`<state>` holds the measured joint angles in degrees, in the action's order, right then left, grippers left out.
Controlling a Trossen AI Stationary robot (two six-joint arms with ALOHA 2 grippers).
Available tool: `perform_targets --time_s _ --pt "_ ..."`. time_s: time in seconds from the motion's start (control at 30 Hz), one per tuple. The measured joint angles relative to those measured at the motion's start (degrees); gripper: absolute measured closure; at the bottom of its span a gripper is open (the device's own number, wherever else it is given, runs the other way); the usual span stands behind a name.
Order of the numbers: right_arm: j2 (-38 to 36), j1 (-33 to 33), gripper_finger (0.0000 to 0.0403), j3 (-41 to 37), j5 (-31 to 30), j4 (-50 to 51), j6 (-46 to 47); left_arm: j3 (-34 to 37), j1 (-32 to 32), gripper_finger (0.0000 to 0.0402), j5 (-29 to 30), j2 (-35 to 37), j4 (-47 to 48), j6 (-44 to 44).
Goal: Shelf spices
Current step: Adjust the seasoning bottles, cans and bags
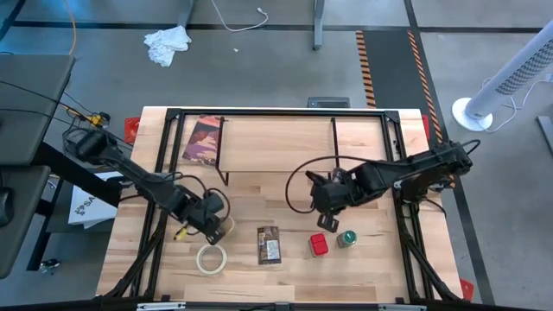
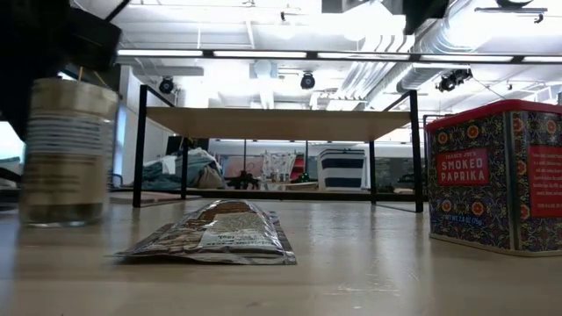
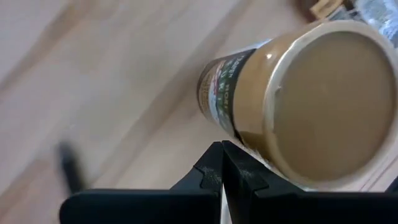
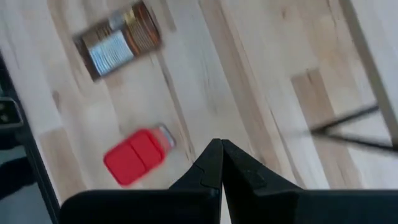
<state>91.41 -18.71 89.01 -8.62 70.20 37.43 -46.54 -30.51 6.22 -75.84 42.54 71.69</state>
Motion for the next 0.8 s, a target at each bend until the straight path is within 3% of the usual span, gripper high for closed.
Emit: perform_targets --time_s 0.33,0.63,0.8 --pt "0.0 -6.9 0.0403 -0.1 -1.0 20.1 17.3 0.0 4.7 0.0401 -2.4 -11.9 -19.4 -5.7" --pt "-4.2 -11.7 0.0403 -14.0 10.3 18.2 32.8 0.0 6.3 0.0401 -4.3 -12.9 -22.4 -8.2" --pt "-10.2 -14.8 0.0403 -25.8 13.3 6.2 43.1 0.0 4.6 0.0401 -4.0 -12.3 -18.9 -9.0"
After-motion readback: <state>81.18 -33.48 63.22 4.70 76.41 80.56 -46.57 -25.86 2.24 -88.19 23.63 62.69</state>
